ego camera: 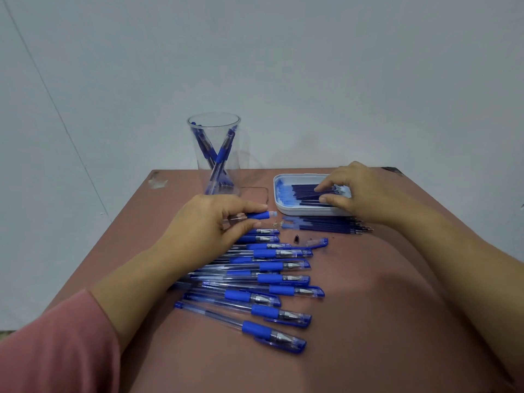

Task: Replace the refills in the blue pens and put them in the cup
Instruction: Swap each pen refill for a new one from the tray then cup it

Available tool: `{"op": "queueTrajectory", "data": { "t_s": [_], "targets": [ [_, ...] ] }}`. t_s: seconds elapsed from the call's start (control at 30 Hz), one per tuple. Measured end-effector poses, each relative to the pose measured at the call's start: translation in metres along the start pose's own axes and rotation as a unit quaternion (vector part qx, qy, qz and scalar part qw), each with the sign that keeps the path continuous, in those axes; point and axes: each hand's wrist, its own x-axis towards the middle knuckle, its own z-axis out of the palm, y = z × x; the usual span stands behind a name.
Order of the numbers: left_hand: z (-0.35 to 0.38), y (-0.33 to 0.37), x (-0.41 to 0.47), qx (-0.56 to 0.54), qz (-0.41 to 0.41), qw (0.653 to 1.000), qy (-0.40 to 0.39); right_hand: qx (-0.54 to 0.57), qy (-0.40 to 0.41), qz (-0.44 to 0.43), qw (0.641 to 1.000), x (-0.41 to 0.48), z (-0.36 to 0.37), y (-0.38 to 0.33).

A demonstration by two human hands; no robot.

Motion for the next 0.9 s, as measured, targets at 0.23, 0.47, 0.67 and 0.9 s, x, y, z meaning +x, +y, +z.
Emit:
{"op": "queueTrajectory", "data": {
  "t_s": [0.23,0.47,0.67,0.9],
  "targets": [
    [-0.001,-0.003,0.001,0.003,-0.005,1.000,-0.003,-0.014,-0.110,0.072,0.991,0.035,0.006,0.008],
    [0.001,-0.003,0.001,0.008,-0.001,1.000,-0.006,0.015,-0.122,0.071,0.990,0.042,0.018,0.011],
    [0.000,-0.002,0.001,-0.001,-0.010,1.000,-0.009,0.024,-0.074,0.057,0.995,0.035,0.007,-0.001],
    [-0.001,0.000,0.000,-0.008,-0.008,1.000,0.005,0.088,0.010,-0.002,0.996,-0.008,-0.029,-0.037]
  ]
}}
